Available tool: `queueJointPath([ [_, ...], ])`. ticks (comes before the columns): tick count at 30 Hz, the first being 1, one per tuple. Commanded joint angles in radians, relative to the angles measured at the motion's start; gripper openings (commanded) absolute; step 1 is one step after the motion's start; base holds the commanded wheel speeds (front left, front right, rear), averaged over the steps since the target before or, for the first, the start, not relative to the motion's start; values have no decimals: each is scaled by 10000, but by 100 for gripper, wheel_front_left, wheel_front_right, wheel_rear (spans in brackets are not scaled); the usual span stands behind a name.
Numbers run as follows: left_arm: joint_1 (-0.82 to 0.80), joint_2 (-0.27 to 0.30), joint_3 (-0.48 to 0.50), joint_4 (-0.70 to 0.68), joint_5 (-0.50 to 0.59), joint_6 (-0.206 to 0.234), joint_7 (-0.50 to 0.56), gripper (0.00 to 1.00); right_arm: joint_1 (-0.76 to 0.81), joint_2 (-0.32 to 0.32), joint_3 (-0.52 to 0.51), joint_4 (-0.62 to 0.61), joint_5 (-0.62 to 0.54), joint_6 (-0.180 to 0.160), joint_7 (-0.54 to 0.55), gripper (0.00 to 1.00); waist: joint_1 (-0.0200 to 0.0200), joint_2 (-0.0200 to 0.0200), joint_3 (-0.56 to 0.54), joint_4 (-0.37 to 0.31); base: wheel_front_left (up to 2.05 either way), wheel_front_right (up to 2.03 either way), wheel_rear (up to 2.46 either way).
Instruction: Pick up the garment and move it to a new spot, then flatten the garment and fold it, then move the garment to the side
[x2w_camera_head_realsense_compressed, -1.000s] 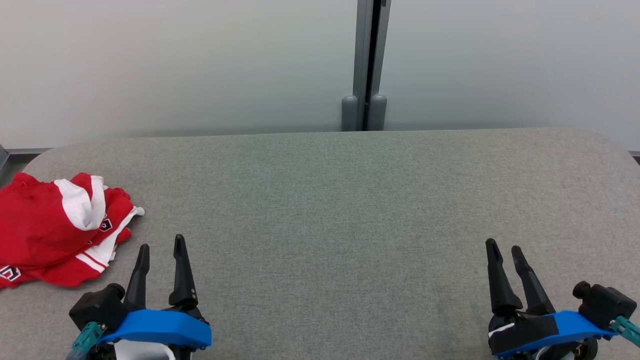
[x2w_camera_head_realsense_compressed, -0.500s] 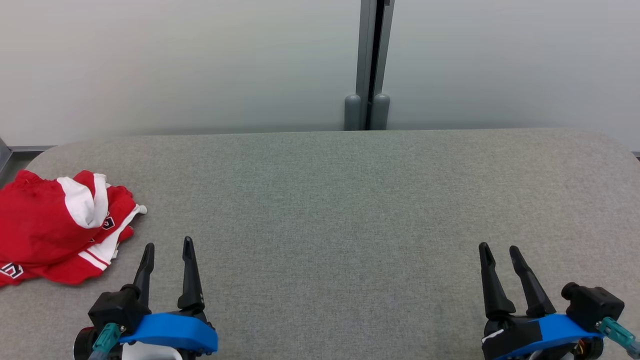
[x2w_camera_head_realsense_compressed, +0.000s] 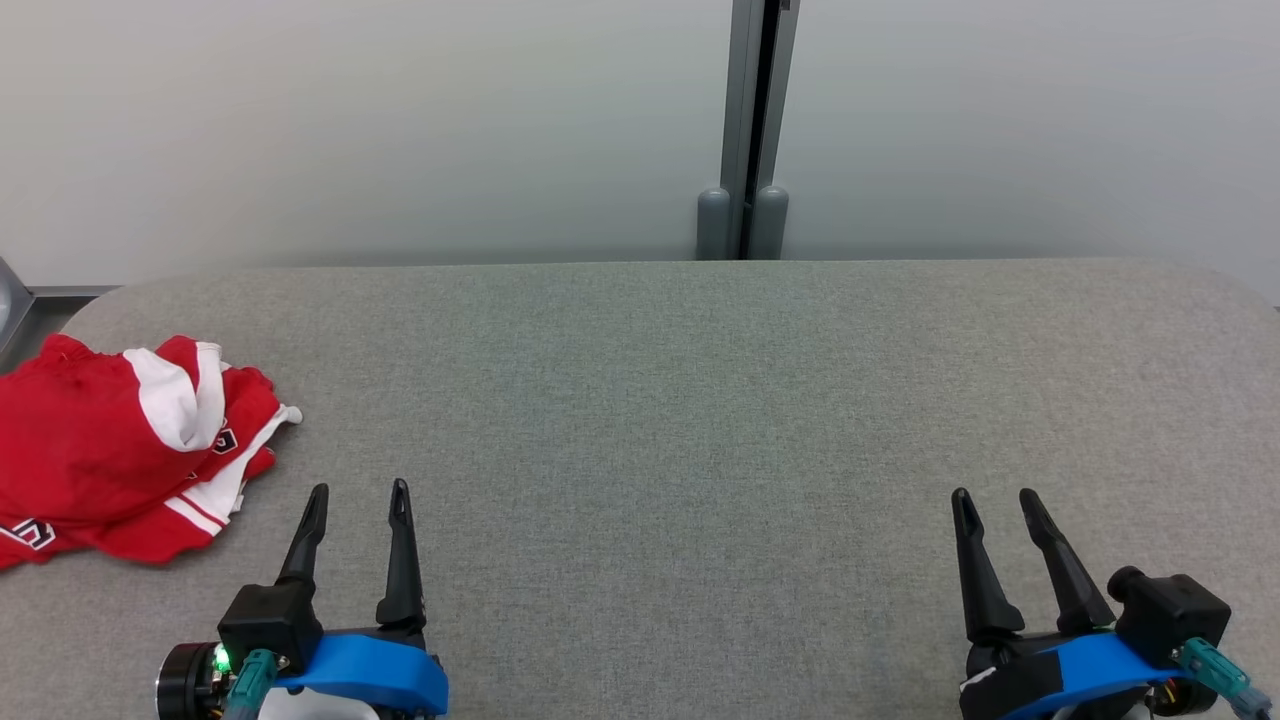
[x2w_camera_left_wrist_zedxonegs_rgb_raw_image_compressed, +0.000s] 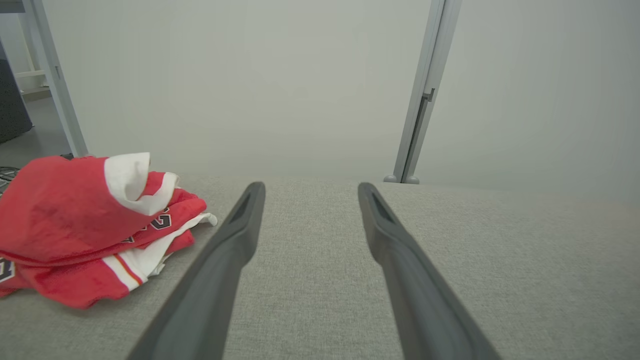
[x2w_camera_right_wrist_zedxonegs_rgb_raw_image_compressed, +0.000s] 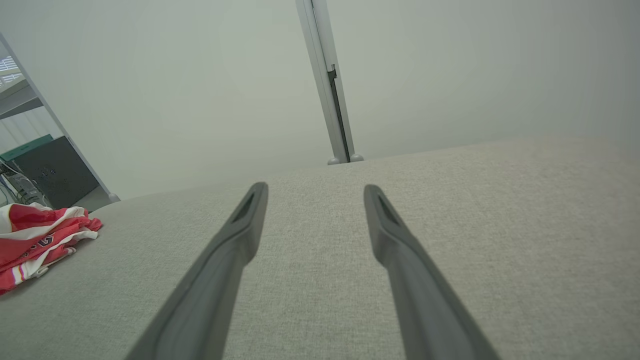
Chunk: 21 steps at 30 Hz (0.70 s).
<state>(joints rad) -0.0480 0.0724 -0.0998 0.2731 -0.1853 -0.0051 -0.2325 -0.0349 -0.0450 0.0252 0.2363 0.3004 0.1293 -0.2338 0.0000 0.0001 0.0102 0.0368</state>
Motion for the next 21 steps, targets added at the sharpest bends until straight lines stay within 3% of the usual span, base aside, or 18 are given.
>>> queueJointPath([
  [1, -147, 74, -14, -28, 218, 66, -106, 100, -39, -84, -25, -7, -196, 22, -95, 100, 0, -1, -1, 3, 0, 0, 0],
  [15, -73, 171, -114, -67, 966, 308, -210, 100, 37, -89, -225, 84, -1252, 22, -342, 100, 0, -1, 43, 67, 0, 0, 0],
  [21, -22, 171, -72, -63, 725, 332, -84, 100, 54, -87, -326, 193, -1197, 16, -332, 100, 0, -1, 21, 88, 0, 0, 0],
])
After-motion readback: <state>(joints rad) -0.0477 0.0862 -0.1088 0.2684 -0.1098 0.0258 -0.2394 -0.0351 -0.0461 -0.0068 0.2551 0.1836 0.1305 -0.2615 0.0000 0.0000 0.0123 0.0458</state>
